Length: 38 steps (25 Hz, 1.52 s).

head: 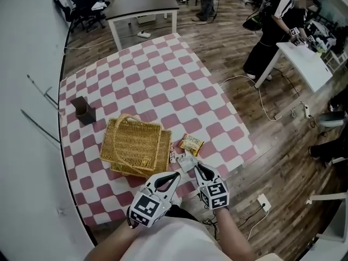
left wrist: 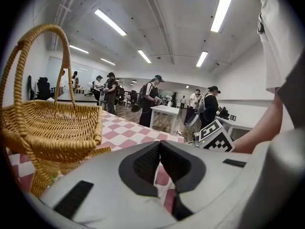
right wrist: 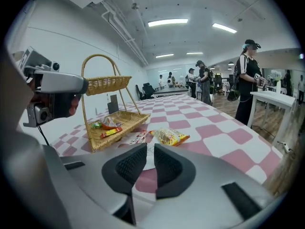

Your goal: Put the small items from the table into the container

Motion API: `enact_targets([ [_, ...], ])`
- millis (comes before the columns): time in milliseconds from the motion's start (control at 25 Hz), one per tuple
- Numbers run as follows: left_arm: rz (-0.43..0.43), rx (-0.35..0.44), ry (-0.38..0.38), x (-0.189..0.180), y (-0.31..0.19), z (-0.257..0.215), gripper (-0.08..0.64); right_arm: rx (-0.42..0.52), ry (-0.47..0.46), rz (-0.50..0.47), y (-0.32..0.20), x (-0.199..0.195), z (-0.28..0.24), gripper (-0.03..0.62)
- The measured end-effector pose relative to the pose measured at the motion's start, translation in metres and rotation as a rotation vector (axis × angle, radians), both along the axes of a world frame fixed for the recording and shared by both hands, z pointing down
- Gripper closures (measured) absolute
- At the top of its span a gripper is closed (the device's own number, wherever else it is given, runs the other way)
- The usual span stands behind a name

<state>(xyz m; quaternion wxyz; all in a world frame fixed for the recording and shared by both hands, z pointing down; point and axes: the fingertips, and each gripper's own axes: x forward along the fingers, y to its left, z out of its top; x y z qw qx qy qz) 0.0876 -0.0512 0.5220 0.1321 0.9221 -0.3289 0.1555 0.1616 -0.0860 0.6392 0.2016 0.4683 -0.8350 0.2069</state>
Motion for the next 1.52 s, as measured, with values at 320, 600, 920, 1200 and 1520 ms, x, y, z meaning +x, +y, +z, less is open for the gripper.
enact_targets([
  [320, 0.021, 0.000, -0.020, 0.013, -0.010, 0.008, 0.566, -0.060, 0.039, 0.001, -0.007, 0.007, 0.022, 0.446],
  [600, 0.017, -0.018, -0.025, 0.015, -0.012, 0.009, 0.556, -0.131, 0.034, -0.010, -0.011, 0.003, 0.042, 0.400],
  [920, -0.007, -0.025, -0.033, 0.006, -0.011, 0.008, 0.548, -0.179, 0.001, -0.032, -0.015, -0.006, 0.050, 0.391],
  [1200, -0.015, -0.023, -0.039, -0.002, -0.011, 0.002, 0.548, -0.199, -0.016, -0.032, -0.019, -0.012, 0.050, 0.445],
  [1520, -0.013, -0.017, -0.032, -0.005, -0.008, -0.001, 0.548, -0.202, -0.009, -0.028, -0.016, -0.011, 0.046, 0.551],
])
